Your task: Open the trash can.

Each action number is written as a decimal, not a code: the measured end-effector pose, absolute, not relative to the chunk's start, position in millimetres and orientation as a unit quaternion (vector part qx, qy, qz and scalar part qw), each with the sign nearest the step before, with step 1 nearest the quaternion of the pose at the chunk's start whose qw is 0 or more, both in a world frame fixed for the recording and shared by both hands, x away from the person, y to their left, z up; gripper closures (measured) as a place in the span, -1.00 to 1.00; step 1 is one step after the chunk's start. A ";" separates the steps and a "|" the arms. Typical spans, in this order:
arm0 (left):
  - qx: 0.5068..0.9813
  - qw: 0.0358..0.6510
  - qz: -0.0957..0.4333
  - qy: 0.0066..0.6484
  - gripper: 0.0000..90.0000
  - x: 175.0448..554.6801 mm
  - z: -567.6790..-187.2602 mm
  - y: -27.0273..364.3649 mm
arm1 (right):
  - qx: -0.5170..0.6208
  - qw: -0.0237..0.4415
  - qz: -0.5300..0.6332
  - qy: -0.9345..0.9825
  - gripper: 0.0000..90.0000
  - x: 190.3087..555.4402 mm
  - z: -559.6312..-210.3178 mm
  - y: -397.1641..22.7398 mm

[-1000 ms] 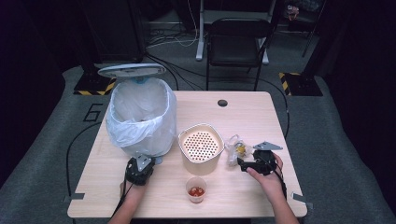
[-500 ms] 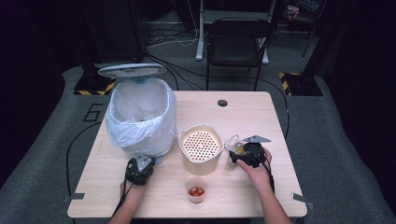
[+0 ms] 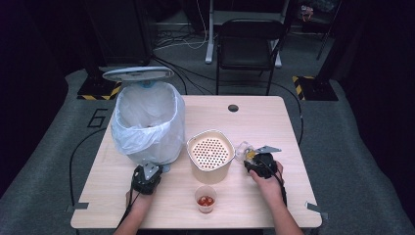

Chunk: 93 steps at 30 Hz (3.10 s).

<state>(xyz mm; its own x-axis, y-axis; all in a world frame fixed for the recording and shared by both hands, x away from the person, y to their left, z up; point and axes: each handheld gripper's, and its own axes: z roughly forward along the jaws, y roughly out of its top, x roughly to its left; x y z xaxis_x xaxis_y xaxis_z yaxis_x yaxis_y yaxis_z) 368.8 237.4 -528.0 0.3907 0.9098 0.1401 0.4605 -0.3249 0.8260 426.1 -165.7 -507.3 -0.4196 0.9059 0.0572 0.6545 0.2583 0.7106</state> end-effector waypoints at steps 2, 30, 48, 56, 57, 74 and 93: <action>0.753 0.360 0.310 0.455 0.90 368.7 -527.7 237.6 | 0.504 0.184 0.340 0.772 0.36 426.0 -507.3 -166.3; 0.756 0.354 0.315 0.451 0.90 368.7 -527.1 237.8 | 0.476 0.179 0.396 0.765 0.49 425.2 -422.3 -187.1; 0.759 0.352 0.313 0.449 0.90 368.6 -526.6 238.2 | 0.436 0.190 0.415 0.776 0.50 429.5 -357.1 -180.1; 0.759 0.352 0.313 0.449 0.90 368.5 -526.6 238.0 | 0.420 0.183 0.425 0.781 0.50 432.1 -336.1 -173.1; 0.759 0.352 0.313 0.450 0.90 368.5 -526.6 238.0 | 0.417 0.181 0.427 0.781 0.50 432.4 -333.3 -171.1; 0.755 0.353 0.321 0.450 0.90 368.7 -527.5 237.4 | 0.339 0.132 0.468 0.805 0.51 440.4 -313.1 -141.0; 0.758 0.352 0.317 0.449 0.90 368.6 -527.0 237.7 | 0.219 0.099 0.508 0.827 0.51 441.2 -296.3 -82.2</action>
